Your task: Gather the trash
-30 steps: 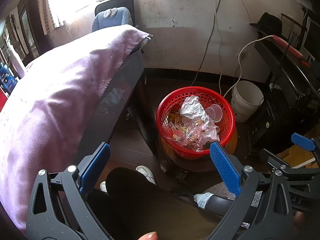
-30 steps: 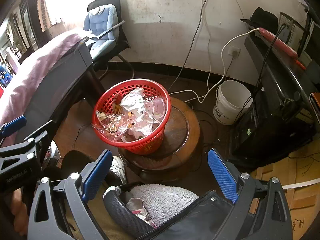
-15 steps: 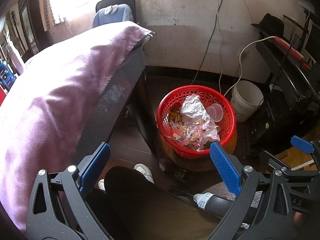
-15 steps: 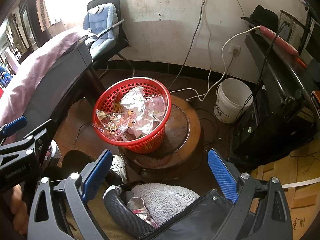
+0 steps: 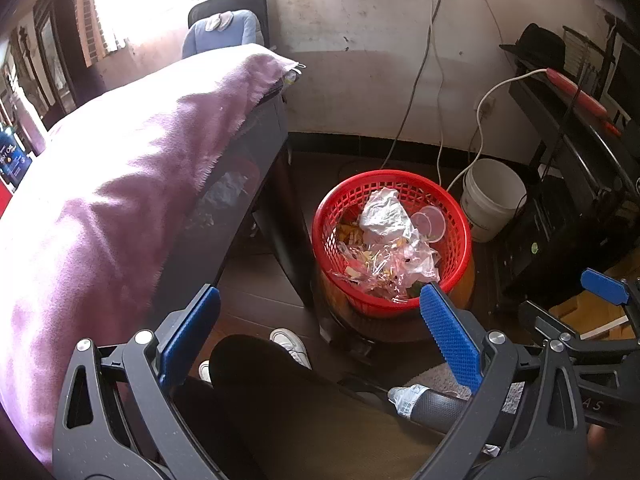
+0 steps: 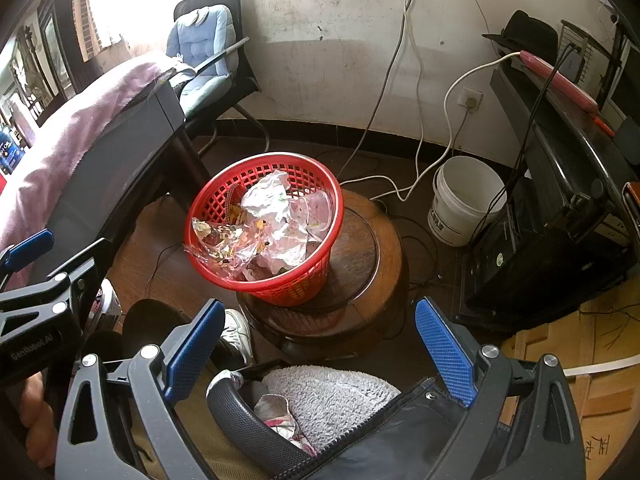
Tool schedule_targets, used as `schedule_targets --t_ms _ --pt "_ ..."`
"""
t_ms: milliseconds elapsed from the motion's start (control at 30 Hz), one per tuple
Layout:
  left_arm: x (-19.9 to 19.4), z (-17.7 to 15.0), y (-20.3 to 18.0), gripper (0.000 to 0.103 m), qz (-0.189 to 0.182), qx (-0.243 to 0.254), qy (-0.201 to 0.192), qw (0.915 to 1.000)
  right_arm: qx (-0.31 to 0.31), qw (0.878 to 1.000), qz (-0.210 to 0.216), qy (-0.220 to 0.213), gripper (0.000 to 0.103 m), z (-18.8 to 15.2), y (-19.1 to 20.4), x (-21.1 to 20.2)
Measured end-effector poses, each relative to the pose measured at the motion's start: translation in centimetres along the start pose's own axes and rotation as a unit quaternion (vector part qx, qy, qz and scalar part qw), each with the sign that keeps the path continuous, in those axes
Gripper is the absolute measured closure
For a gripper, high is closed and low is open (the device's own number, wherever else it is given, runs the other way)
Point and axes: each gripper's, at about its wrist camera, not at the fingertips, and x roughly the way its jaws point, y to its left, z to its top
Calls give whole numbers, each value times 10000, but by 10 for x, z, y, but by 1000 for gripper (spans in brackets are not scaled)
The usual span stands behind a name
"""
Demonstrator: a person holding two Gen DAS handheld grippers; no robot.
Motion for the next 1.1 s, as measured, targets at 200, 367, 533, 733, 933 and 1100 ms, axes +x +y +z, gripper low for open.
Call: schedule_targets --t_ms 200,367,533,733,933,1100 --pt "2 -1 1 7 -2 -32 34 10000 9 10000 22 65 9 -2 1 4" --pt "3 -2 2 7 11 -29 41 10000 2 10000 26 73 9 -3 0 5" --pt "3 -2 2 7 16 -19 37 10000 13 10000 38 90 9 -3 0 5" --pt "4 -1 1 7 10 -23 70 10000 19 9999 64 132 9 -4 0 6" --pt "4 -1 1 7 -1 20 63 10000 15 9999 65 134 9 -3 1 7" --pt "2 -1 1 7 -42 35 27 10000 33 9999 77 149 9 -2 1 7"
